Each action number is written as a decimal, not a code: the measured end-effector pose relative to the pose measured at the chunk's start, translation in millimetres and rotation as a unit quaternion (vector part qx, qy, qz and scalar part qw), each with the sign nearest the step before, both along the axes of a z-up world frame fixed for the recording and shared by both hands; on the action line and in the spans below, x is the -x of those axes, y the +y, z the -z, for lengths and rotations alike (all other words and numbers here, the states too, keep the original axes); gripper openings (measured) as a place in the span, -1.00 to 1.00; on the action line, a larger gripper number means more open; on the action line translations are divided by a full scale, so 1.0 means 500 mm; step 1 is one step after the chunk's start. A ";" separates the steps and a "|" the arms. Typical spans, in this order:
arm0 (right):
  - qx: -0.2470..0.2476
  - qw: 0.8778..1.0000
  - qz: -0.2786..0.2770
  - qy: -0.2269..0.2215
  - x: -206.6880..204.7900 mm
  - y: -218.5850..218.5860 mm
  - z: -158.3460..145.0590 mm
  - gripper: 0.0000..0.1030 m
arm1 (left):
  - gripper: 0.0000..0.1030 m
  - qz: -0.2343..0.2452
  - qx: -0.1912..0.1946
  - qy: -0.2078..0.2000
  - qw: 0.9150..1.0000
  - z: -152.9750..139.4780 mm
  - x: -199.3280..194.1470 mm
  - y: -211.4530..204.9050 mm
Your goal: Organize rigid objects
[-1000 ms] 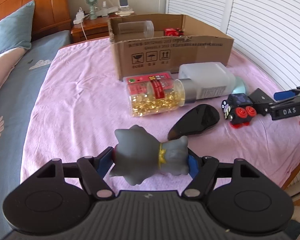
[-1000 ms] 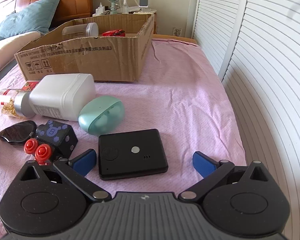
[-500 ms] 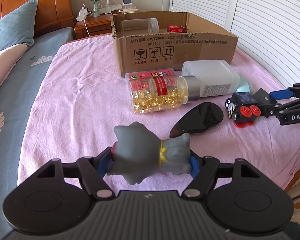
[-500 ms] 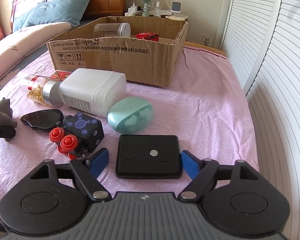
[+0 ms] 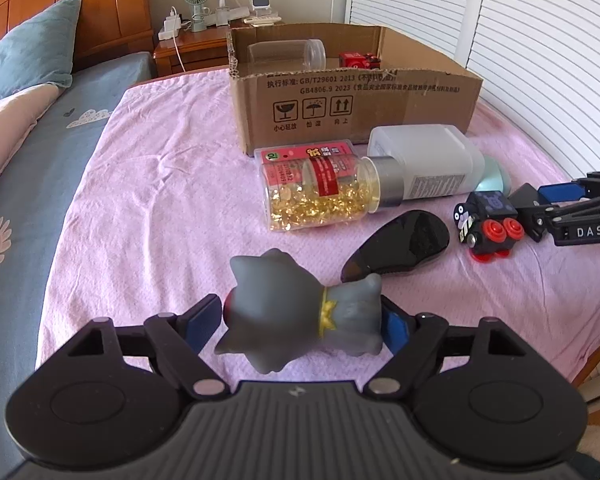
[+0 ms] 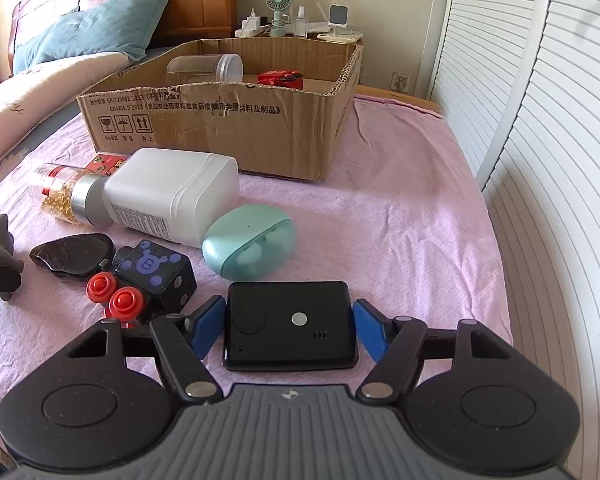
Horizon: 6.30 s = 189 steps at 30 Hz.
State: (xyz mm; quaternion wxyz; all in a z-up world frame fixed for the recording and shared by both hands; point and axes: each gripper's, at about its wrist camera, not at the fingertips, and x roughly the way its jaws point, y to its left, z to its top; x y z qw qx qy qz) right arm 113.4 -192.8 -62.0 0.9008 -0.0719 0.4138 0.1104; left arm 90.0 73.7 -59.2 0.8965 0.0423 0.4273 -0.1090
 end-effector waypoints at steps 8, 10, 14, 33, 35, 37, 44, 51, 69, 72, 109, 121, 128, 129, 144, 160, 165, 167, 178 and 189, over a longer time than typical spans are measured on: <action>0.007 1.000 0.006 0.008 0.000 0.003 -0.005 0.43 | 0.40 0.010 -0.001 -0.002 1.000 -0.008 -0.003 -0.002; 0.012 1.000 0.004 0.009 0.000 0.004 -0.006 0.43 | 0.40 0.015 -0.001 0.002 1.000 -0.010 -0.003 -0.002; 0.018 1.000 -0.003 0.009 0.003 0.004 -0.012 0.43 | 0.39 0.020 0.000 0.004 1.000 -0.019 -0.003 -0.004; 0.017 0.997 -0.058 -0.049 -0.039 0.012 -0.158 0.43 | 0.39 0.028 0.000 -0.016 0.999 -0.103 -0.019 0.009; 0.010 0.996 -0.066 -0.059 -0.059 0.018 -0.183 0.43 | 0.39 0.025 0.003 -0.020 0.999 -0.110 -0.023 0.014; 0.005 0.995 -0.073 -0.071 -0.083 0.027 -0.207 0.43 | 0.39 0.022 0.004 -0.024 0.999 -0.115 -0.024 0.019; 0.001 0.992 -0.093 -0.084 -0.199 0.077 -0.235 0.43 | 0.39 0.010 0.005 -0.030 0.999 -0.128 -0.039 0.036; 0.012 0.996 -0.082 -0.031 -0.308 0.110 -0.167 0.43 | 0.39 -0.005 0.002 -0.033 0.999 -0.131 -0.052 0.056; -0.005 0.998 0.067 0.010 -0.226 0.049 -0.202 1.00 | 0.39 0.036 -0.008 -0.037 0.999 -0.182 -0.130 -0.003; -0.006 0.996 0.091 0.012 -0.187 0.035 -0.194 1.00 | 0.39 0.039 -0.013 -0.037 0.998 -0.197 -0.159 -0.021; -0.042 0.991 0.122 0.024 -0.062 0.014 -0.153 1.00 | 0.92 -0.043 -0.035 -0.061 0.997 -0.218 -0.160 -0.064; -0.014 0.994 0.090 0.058 -0.036 0.076 -0.086 1.00 | 0.96 -0.074 -0.009 -0.092 0.993 -0.165 -0.052 -0.033; -0.022 0.991 0.111 0.072 -0.062 0.099 -0.060 1.00 | 0.97 -0.082 -0.008 -0.089 0.993 -0.145 -0.040 -0.011; -0.019 0.990 0.119 0.074 -0.068 0.101 -0.058 1.00 | 0.97 -0.082 -0.010 -0.089 0.993 -0.144 -0.038 -0.008; 0.010 0.985 0.128 0.116 -0.075 0.129 -0.013 1.00 | 0.97 -0.070 -0.004 -0.080 0.994 -0.124 -0.028 0.003; 0.005 0.986 0.098 0.137 0.035 0.032 -0.028 1.00 | 0.97 -0.051 -0.006 -0.069 0.996 -0.118 -0.018 -0.024; 0.032 0.985 0.059 0.156 0.058 0.051 -0.018 1.00 | 0.97 -0.046 -0.001 -0.066 0.997 -0.117 -0.018 -0.028; 0.052 0.984 0.063 0.160 0.057 0.048 -0.008 1.00 | 0.97 -0.044 -0.004 -0.066 0.997 -0.116 -0.017 -0.030; 0.060 0.982 0.116 0.138 0.040 -0.030 -0.033 1.00 | 0.97 -0.040 -0.007 -0.050 0.998 -0.102 -0.028 -0.036; -0.042 0.991 0.069 0.110 0.012 0.025 -0.012 1.00 | 0.97 -0.030 -0.001 -0.020 0.999 -0.079 -0.046 -0.043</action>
